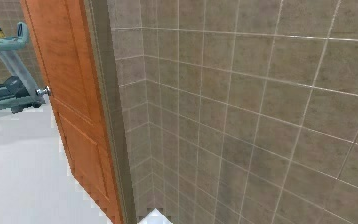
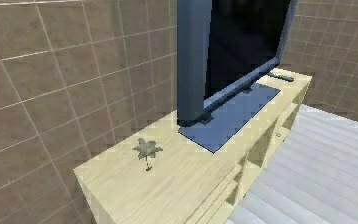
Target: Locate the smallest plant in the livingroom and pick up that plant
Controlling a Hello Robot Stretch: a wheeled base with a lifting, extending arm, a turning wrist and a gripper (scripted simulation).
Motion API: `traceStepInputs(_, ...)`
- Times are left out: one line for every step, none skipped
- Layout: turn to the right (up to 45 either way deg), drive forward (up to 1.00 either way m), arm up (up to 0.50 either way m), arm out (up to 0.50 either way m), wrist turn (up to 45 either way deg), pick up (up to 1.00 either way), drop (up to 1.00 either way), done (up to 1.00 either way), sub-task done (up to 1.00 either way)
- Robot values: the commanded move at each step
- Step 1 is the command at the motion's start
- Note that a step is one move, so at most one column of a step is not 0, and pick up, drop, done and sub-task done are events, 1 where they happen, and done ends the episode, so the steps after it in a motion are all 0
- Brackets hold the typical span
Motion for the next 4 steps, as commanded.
traceStepInputs(0.0, 0.0, 0.38, 0.0, 0.0, 0.0, 0.0, 0.0, 0.0)
traceStepInputs(0.0, 0.0, 0.0, 0.28, 0.0, 0.0, 0.0, 0.0, 0.0)
traceStepInputs(0.0, 0.0, 0.0, 0.0, 45.0, 0.0, 0.0, 0.0, 0.0)
traceStepInputs(0.0, 0.0, 0.0, 0.0, 45.0, 0.0, 0.0, 0.0, 0.0)
